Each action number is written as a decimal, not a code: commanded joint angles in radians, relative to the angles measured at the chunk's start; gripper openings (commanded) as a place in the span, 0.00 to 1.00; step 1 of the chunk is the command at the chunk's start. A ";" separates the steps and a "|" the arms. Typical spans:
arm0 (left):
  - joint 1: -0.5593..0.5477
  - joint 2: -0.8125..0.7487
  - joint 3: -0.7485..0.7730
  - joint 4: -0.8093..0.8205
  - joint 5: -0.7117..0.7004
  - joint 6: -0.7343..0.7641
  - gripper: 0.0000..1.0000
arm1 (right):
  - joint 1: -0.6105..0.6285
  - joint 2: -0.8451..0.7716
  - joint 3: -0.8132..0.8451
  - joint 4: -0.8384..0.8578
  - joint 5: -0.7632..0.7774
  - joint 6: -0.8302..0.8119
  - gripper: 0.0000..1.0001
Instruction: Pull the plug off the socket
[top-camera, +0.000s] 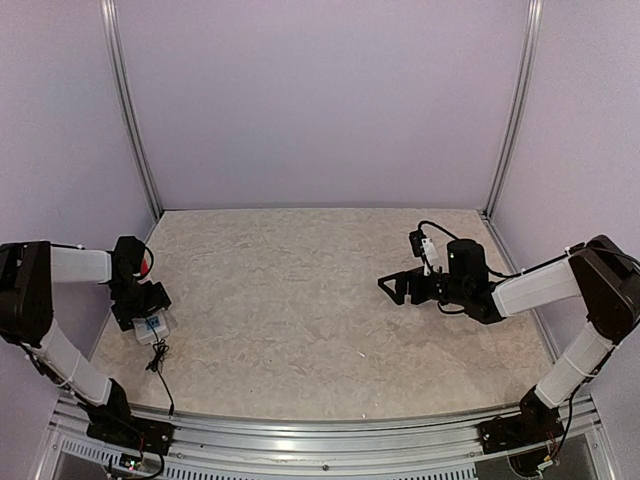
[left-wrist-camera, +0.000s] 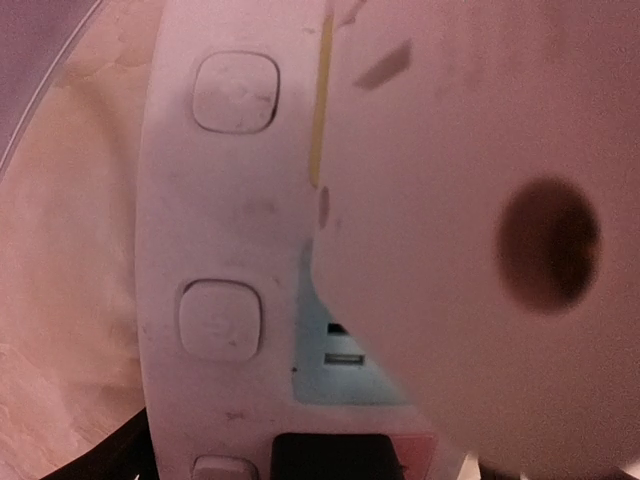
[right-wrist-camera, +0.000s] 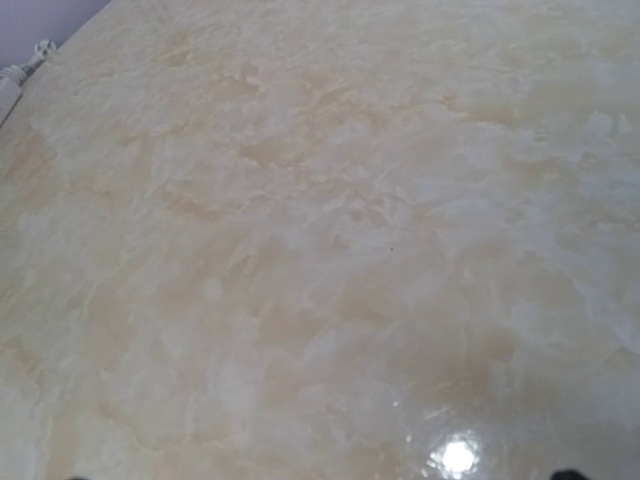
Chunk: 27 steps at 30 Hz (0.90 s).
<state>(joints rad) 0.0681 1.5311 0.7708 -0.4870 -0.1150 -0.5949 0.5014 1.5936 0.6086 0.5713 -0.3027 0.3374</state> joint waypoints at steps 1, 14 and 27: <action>-0.027 0.034 0.022 0.003 0.007 0.001 0.95 | 0.009 0.009 0.016 0.006 -0.003 0.005 1.00; -0.193 0.088 0.086 -0.032 -0.093 -0.035 0.70 | 0.008 0.014 0.026 0.007 -0.009 0.012 1.00; -0.592 0.436 0.499 -0.104 -0.113 0.003 0.69 | 0.003 -0.055 0.032 -0.077 0.015 -0.008 1.00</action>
<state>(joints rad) -0.3470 1.8549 1.1458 -0.6250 -0.3351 -0.7212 0.5014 1.5814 0.6273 0.5491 -0.2996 0.3378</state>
